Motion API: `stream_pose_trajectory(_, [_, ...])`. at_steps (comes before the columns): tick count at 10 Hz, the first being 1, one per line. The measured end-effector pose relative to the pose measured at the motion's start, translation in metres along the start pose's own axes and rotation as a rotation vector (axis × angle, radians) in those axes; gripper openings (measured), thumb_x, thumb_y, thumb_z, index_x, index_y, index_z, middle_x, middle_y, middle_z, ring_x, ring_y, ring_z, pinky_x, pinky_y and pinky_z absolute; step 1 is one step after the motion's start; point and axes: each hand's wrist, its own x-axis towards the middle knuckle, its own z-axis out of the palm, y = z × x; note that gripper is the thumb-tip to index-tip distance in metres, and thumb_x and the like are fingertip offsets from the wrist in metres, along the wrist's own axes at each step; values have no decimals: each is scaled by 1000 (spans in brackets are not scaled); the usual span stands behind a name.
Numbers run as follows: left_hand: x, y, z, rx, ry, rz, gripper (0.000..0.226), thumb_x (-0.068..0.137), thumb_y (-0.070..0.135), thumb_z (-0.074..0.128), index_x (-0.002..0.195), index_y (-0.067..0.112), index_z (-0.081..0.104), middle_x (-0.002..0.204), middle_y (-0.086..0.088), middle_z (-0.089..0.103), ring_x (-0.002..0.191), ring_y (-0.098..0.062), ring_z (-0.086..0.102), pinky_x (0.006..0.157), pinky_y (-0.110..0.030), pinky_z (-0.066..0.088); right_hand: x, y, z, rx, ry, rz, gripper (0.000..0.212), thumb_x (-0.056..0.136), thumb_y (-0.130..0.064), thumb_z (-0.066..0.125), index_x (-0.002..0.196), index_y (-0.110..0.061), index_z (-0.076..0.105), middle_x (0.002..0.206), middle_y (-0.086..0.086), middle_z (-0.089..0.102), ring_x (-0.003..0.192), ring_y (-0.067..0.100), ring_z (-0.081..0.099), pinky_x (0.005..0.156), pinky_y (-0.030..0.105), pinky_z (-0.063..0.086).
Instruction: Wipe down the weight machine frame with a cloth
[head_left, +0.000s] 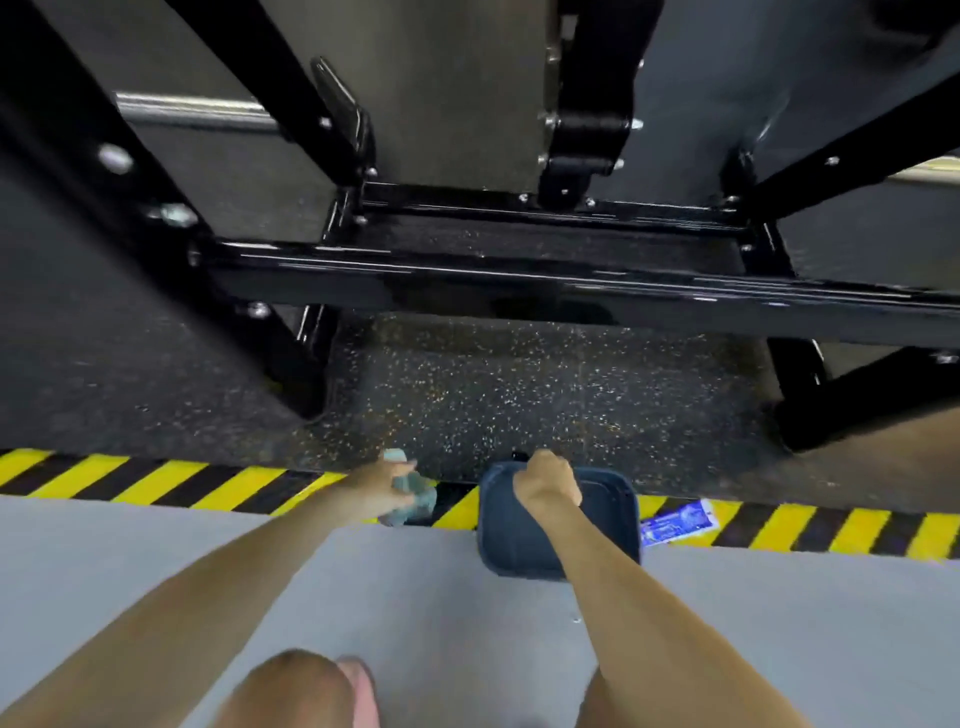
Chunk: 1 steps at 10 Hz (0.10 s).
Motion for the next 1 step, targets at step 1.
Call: stream_pose_trajectory(1, [-57, 16, -16, 18, 70, -131, 47, 97, 21, 47, 140, 0, 43, 146, -9, 42, 134, -27, 42, 100, -25, 35, -53, -13, -33, -42, -3, 18, 32, 95, -8, 43, 125, -2, 51, 127, 17, 55, 117, 33, 53, 87, 41, 48])
